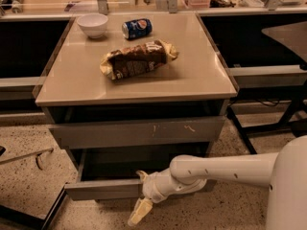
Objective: Close middle drawer
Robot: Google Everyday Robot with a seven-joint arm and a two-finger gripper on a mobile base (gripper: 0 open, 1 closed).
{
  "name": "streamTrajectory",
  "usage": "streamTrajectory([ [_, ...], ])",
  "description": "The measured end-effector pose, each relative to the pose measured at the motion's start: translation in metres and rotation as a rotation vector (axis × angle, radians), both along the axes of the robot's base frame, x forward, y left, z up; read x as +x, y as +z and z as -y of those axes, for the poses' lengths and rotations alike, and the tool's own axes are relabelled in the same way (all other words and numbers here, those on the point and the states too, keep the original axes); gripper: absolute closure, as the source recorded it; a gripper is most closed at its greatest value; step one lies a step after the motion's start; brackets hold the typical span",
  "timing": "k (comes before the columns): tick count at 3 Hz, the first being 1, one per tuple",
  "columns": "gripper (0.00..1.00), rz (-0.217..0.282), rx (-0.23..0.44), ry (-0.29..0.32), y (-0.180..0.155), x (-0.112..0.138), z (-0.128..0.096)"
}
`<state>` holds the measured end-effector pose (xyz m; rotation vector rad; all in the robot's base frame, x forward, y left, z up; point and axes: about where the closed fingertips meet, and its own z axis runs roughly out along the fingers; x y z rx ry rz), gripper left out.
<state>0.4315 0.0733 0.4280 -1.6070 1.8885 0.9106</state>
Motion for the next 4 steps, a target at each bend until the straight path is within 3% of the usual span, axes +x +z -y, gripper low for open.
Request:
streamTrajectory([
  [1, 0.0, 0.0, 0.0, 0.0, 0.006, 0.0, 0.0],
  [2, 0.0, 0.003, -0.004, -0.092, 0.029, -0.017, 0.015],
  [3, 0.0, -0.042, -0.041, -0.126, 0.028, -0.079, 0.037],
  [4, 0.0, -0.067, -0.054, -0.11, 0.021, -0.101, 0.042],
])
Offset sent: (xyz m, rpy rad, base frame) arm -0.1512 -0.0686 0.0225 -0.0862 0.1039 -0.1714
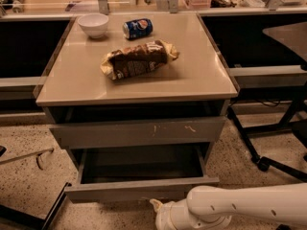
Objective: Close middle drawer
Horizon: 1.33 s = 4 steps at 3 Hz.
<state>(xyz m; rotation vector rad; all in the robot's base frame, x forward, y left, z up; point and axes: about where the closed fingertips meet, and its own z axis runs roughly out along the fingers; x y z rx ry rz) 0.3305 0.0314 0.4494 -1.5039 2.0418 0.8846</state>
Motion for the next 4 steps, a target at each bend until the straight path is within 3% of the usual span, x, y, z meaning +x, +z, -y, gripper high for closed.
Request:
streamTrajectory([
  [1, 0.0, 0.028, -0.01, 0.008, 0.008, 0.013, -0.003],
  [3, 0.0, 0.097, -0.008, 0.001, 0.031, 0.076, -0.003],
  [4, 0.0, 0.078, 0.0, 0.0, 0.022, 0.096, -0.004],
])
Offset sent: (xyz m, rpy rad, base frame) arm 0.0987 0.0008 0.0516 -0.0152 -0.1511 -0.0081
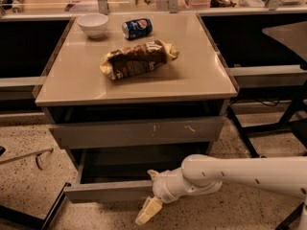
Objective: Close middle drawer
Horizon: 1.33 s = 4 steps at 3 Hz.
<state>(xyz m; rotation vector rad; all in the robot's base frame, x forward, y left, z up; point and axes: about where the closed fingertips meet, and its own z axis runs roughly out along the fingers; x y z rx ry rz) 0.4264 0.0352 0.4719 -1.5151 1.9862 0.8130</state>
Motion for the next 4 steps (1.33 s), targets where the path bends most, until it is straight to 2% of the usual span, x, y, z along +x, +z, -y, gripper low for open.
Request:
streamTrajectory([
  [1, 0.0, -0.057, 0.007, 0.033, -0.023, 0.002, -0.01],
  [2, 0.0, -0.1, 0.002, 0.063, -0.036, -0.01, -0.017],
  [3, 0.0, -0.099, 0.002, 0.063, -0.032, -0.01, -0.017],
  [4, 0.0, -0.112, 0.013, 0.053, -0.028, -0.041, -0.017],
])
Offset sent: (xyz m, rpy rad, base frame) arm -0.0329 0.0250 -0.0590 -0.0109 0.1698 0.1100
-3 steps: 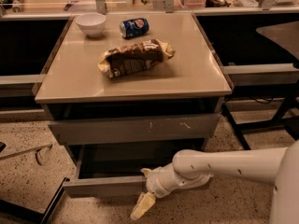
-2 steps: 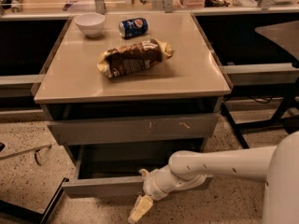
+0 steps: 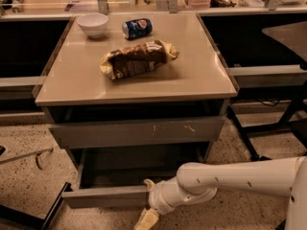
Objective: Close middle drawer
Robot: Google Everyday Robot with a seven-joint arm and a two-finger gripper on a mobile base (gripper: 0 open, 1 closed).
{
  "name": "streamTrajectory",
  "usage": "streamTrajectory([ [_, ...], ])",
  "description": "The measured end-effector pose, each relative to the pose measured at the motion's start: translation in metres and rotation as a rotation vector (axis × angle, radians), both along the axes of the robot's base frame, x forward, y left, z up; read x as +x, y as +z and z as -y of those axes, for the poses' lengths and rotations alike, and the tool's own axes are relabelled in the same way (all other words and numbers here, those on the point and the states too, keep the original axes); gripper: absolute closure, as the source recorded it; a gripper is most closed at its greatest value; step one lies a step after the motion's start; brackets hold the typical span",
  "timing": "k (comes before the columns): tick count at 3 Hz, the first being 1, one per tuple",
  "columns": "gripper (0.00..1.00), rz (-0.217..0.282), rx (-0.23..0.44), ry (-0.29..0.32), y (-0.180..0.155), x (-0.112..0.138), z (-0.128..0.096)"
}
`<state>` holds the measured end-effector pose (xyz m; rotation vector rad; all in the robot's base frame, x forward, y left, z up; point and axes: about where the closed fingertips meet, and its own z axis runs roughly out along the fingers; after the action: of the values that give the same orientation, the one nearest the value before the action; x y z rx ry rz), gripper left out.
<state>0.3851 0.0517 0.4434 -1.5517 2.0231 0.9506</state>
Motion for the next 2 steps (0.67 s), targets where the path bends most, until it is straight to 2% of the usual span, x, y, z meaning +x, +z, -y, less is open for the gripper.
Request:
streamTrajectory([
  [1, 0.0, -0.03, 0.009, 0.009, -0.0023, -0.0299, -0.0026],
  [2, 0.0, -0.03, 0.009, 0.009, -0.0018, -0.0299, -0.0026],
])
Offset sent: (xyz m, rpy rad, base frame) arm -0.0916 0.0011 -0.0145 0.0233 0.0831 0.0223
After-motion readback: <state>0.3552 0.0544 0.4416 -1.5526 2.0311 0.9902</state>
